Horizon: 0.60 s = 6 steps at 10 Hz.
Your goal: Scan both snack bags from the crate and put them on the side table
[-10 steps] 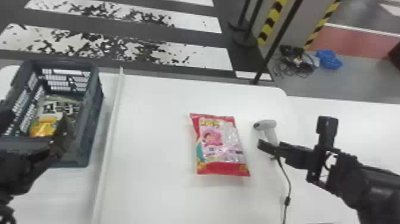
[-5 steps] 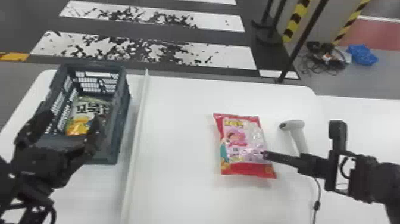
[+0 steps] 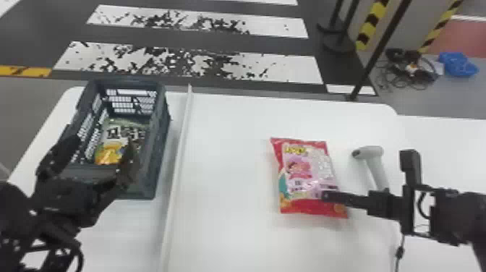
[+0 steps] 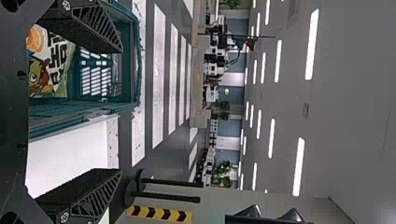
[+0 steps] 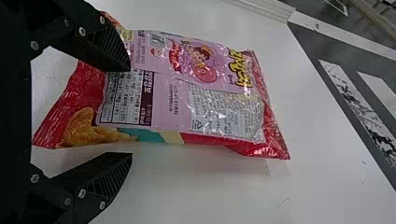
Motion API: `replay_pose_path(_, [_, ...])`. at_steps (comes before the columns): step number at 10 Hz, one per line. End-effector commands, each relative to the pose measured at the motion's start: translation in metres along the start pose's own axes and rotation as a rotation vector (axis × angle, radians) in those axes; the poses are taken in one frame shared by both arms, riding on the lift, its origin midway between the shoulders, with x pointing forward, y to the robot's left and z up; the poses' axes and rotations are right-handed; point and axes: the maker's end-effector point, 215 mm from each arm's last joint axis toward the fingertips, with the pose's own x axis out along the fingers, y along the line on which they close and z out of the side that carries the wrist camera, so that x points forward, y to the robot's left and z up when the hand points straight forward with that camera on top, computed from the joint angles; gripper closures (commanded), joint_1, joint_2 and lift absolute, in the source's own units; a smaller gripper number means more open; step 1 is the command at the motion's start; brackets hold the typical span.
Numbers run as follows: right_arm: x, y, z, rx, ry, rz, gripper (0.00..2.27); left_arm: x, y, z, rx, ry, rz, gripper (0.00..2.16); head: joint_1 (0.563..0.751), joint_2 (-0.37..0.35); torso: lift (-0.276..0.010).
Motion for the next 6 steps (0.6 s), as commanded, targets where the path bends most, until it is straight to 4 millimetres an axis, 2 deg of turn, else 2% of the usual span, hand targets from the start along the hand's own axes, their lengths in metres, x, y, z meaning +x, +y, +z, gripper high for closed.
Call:
replay_pose_path(1, [-0.001, -0.005, -0.002, 0.002, 0.017, -0.004, 2.04, 0.0, 0.0, -0.001, -0.001, 0.001, 0.0, 0.09, 0.695, -0.072, -0.087])
replay_pose_path(2, [-0.001, -0.003, -0.003, -0.005, 0.031, 0.014, 2.24, -0.001, 0.0, -0.001, 0.0, 0.002, 0.001, 0.09, 0.695, -0.075, -0.087])
replay_pose_path(4, [-0.006, 0.009, 0.001, 0.017, 0.015, 0.095, 2.24, -0.002, 0.0, 0.001, 0.0, -0.006, -0.001, 0.09, 0.695, -0.069, -0.087])
replay_pose_path(6, [-0.023, 0.026, 0.014, 0.082, -0.047, 0.198, 2.24, -0.003, 0.0, 0.0, 0.0, -0.004, 0.0, 0.09, 0.695, -0.064, -0.087])
